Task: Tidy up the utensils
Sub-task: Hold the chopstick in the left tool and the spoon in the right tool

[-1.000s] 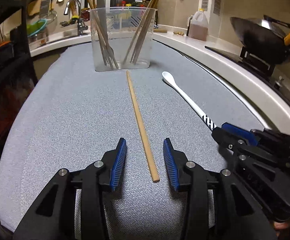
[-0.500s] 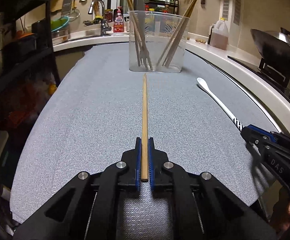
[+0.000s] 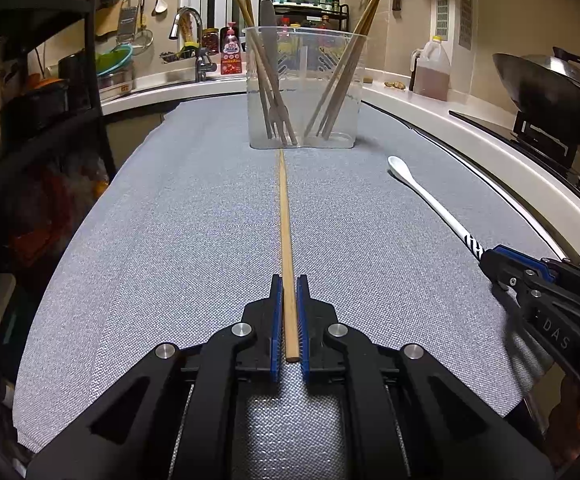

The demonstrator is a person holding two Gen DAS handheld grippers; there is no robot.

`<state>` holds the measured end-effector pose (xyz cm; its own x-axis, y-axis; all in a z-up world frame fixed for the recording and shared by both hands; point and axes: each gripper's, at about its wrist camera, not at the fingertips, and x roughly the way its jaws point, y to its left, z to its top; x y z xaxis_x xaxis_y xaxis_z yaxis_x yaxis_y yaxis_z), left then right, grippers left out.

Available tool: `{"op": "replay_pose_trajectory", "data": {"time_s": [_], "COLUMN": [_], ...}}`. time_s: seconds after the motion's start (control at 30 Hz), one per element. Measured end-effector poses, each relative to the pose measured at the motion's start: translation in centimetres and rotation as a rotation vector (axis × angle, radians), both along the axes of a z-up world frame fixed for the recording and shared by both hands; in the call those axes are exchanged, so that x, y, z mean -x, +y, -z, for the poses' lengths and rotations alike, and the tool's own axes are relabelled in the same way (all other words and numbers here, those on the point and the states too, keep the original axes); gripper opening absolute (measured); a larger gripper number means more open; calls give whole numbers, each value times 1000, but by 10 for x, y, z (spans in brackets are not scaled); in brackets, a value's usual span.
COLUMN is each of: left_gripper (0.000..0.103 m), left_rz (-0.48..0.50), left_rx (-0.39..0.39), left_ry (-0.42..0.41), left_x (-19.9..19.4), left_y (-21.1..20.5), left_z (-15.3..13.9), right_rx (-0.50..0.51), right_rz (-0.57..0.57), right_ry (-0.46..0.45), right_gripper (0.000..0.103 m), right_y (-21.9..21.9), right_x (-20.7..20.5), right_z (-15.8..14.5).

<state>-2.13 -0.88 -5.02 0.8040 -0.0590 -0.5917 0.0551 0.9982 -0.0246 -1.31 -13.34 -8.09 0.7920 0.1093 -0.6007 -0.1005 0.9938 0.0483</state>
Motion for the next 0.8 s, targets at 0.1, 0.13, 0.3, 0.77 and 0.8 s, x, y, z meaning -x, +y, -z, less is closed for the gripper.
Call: {"op": "replay_pose_trajectory", "data": {"time_s": [0.1, 0.13, 0.3, 0.77, 0.8], "left_gripper": [7, 7, 7, 7, 7], "left_rz": [1, 2, 4, 8, 9], "left_rx": [-7, -7, -4, -15, -15], "left_ry": [-1, -1, 4, -6, -6], "left_x": [0, 0, 3, 1, 1], "left_y": [0, 0, 0, -3, -3], "left_z": [0, 0, 0, 1, 1], "right_rx": [3, -3, -20, 10, 11], "right_rz": [-2, -2, 0, -7, -7], "right_ry": [-1, 2, 12, 12, 13], "right_gripper": [11, 11, 10, 11, 11], "right_y": [1, 0, -1, 2, 2], "right_x": [-1, -1, 0, -3, -4], "right_z": [0, 0, -1, -3, -3]}}
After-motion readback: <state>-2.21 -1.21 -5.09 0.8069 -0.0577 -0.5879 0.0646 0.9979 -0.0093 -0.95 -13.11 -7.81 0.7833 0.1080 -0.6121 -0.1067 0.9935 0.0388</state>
